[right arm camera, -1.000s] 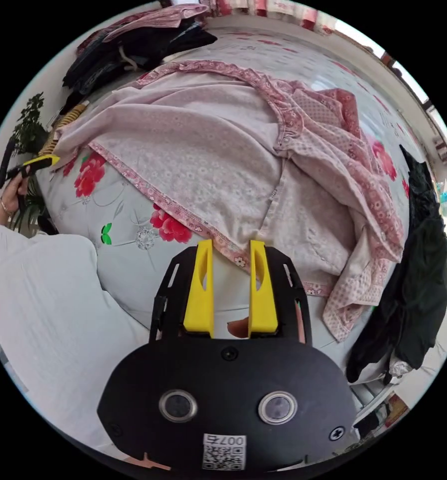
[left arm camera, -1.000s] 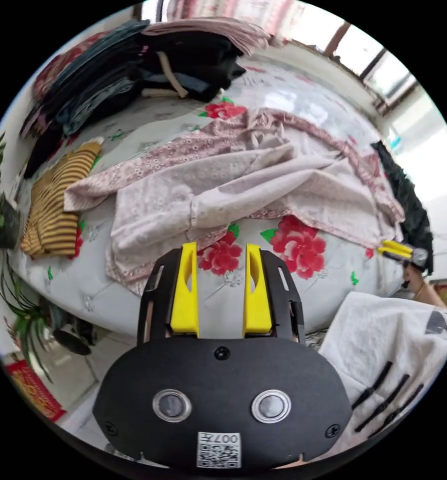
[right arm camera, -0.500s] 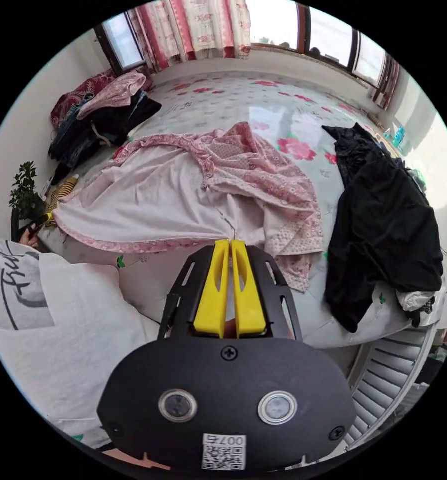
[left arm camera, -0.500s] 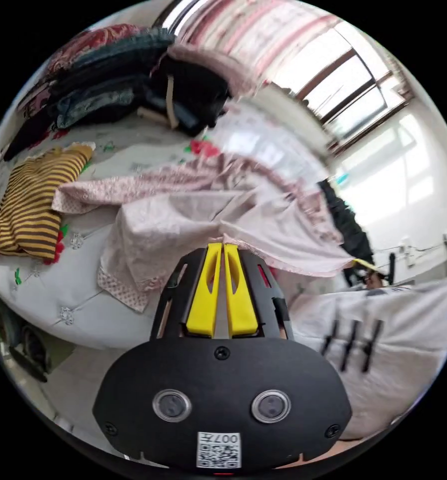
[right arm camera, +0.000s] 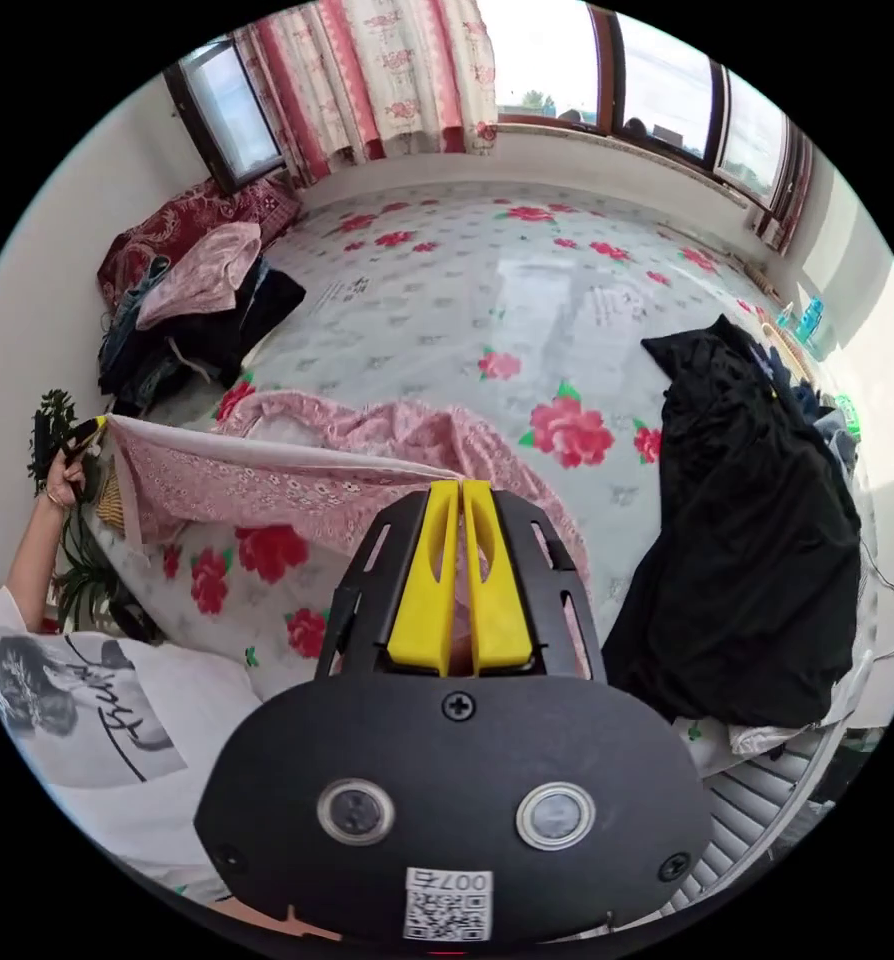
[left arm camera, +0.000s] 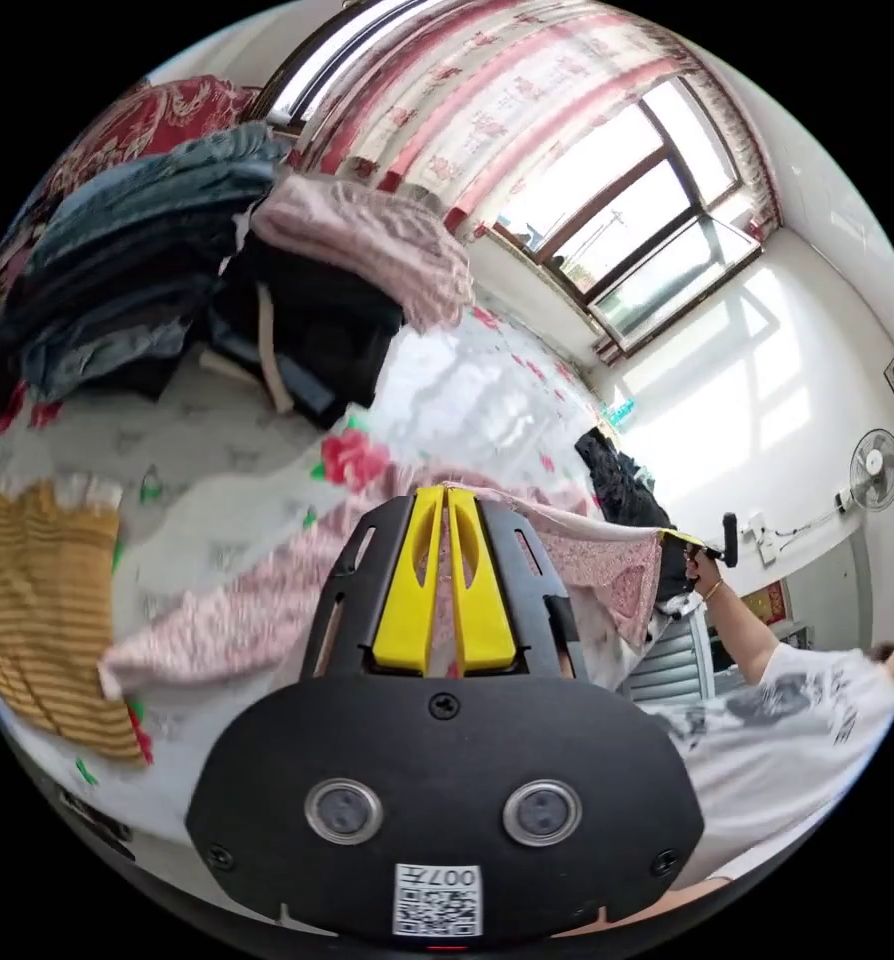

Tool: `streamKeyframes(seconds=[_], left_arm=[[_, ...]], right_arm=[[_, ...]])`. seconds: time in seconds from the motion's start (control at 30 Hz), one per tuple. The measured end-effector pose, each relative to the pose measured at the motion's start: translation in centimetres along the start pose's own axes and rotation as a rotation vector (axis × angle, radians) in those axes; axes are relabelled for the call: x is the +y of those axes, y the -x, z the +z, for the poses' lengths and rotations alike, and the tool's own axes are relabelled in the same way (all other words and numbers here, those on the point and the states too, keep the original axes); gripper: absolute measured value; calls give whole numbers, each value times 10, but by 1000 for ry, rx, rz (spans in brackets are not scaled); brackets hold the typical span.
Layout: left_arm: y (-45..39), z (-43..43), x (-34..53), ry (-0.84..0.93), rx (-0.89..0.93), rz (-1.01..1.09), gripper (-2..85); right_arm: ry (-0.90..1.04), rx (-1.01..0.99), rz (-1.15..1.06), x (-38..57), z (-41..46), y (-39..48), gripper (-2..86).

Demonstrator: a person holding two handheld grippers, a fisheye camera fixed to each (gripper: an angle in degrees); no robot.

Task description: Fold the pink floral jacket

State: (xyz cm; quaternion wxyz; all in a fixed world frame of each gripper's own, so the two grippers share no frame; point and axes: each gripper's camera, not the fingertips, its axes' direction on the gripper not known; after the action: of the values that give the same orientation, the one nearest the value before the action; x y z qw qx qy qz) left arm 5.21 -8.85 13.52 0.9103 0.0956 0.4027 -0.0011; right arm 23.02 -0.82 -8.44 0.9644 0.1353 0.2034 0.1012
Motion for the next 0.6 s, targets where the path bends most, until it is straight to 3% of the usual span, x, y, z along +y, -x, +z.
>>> streamKeyframes(seconds=[0.13, 0.33, 0.47, 0.6], left_arm=[[-85, -90, -110, -226, 15, 247, -10], [-158, -207, -97, -387, -22, 486, -10], [-151, -224, -41, -360, -23, 498, -10], [-120, -186, 42, -191, -123, 488, -9]], right_arm=[[-434, 139, -103, -64, -142, 23, -3], [-721, 294, -257, -18, -244, 65, -3], [-712, 240, -284, 34, -237, 66, -3], [-496, 159, -289, 90, -177, 63, -3]])
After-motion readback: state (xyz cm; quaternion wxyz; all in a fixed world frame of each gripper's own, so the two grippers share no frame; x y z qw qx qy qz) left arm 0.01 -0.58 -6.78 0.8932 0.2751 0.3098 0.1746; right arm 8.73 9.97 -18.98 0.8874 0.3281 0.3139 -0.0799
